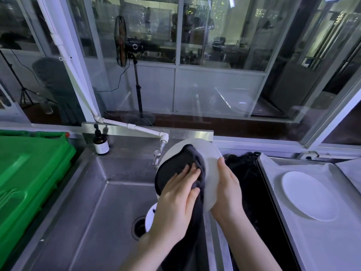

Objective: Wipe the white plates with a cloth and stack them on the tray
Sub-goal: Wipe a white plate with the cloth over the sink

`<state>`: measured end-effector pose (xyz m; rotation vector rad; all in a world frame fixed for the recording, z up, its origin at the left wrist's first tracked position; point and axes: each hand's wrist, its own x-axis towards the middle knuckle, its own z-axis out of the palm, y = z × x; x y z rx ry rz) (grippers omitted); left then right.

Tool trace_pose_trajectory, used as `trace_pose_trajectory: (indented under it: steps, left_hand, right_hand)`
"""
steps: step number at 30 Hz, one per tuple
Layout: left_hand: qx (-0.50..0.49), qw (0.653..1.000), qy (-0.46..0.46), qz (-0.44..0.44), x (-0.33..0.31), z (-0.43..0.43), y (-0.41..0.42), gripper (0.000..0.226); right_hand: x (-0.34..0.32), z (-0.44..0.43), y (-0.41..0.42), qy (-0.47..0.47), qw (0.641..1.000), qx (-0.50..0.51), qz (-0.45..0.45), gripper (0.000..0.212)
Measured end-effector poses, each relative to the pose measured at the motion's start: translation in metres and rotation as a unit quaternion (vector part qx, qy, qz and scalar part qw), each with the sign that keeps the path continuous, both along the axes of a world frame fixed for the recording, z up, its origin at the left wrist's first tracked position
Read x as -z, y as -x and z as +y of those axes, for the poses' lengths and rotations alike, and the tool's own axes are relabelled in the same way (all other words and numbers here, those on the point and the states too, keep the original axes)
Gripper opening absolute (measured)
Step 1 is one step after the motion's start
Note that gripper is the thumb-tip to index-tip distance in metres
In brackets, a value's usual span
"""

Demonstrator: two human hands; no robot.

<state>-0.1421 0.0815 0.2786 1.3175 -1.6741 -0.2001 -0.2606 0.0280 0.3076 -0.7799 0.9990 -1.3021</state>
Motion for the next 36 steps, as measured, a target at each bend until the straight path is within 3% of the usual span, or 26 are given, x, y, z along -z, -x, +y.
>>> trace_pose_trajectory:
  steps: [6, 9, 16, 23, 28, 31, 36]
  left_hand:
    - [-0.035, 0.996, -0.068, 0.035, -0.009, -0.03, -0.027, 0.037]
    - [-0.067, 0.995, -0.053, 0.052, -0.003, -0.023, -0.03, 0.036]
    - [0.044, 0.998, 0.016, -0.029, -0.007, -0.018, 0.004, 0.038]
    - [-0.079, 0.989, -0.109, 0.054, -0.01, -0.049, -0.039, 0.032]
    - [-0.092, 0.983, -0.099, 0.122, 0.012, -0.028, -0.047, 0.03]
    - [-0.069, 0.983, -0.089, 0.146, 0.021, -0.005, -0.025, 0.035]
    - [0.053, 0.997, -0.037, 0.045, 0.012, -0.007, 0.018, 0.036]
  right_hand:
    - [0.0, 0.003, 0.004, 0.013, 1.0, 0.0, 0.01, 0.037]
    - [-0.01, -0.005, 0.012, 0.022, 0.999, 0.035, -0.017, 0.036]
    - [0.005, 0.001, 0.002, -0.049, 0.997, 0.004, -0.057, 0.05]
    - [0.013, 0.016, 0.007, -0.019, 1.0, -0.012, 0.016, 0.038]
    - [0.003, 0.01, 0.025, -0.001, 0.999, 0.046, 0.005, 0.065]
    - [-0.002, 0.005, 0.033, 0.014, 0.998, 0.069, 0.001, 0.079]
    - [0.004, 0.011, 0.034, -0.015, 0.997, 0.068, -0.015, 0.07]
